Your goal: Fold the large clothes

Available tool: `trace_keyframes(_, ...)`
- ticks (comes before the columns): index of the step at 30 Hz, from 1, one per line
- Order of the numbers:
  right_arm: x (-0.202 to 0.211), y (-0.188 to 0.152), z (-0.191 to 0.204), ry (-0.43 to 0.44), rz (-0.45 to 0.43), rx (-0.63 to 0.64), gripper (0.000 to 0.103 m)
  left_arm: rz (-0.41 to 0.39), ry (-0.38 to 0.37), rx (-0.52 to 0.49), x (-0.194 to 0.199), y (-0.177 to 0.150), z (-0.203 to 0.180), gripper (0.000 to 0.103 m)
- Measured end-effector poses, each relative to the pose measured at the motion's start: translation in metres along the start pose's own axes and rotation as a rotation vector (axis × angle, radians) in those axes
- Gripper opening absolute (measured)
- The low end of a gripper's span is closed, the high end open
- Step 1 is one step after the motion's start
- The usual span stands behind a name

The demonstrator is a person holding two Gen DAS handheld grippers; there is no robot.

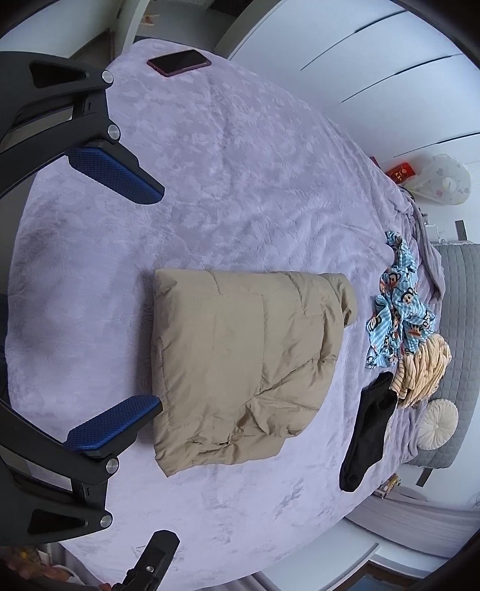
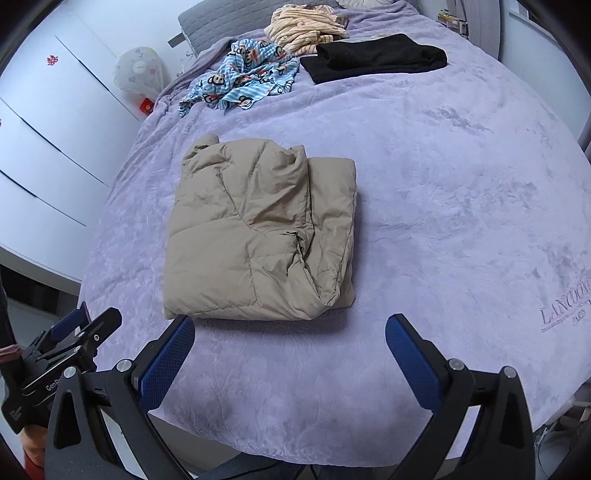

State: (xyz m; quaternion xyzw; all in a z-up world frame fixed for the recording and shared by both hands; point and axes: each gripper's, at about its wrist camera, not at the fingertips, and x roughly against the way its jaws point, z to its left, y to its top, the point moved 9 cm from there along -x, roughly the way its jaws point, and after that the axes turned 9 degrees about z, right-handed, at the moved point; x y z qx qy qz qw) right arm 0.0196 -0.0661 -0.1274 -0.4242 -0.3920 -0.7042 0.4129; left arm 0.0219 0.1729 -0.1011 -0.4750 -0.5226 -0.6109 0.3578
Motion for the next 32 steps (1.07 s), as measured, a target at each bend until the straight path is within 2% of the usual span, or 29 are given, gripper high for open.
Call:
trace_keyframes(8, 0.01, -0.014, 0.009, 0.013, -0.006, 0.019, 0.103, -0.018, 0.001, 0.027, 0.016, -0.011, 0.013, 0.103)
trace_keyframes(23, -0.003, -0.001, 0.035, -0.034, -0.045, -0.012, 0.103, -0.037, -0.034, -0.014, 0.01, 0.027, 0.045, 0.103)
trace_keyframes(32, -0.007, 0.005, 0.045, -0.054, -0.045, -0.038, 0.103, -0.058, -0.06, -0.072, 0.01, 0.039, 0.044, 0.103)
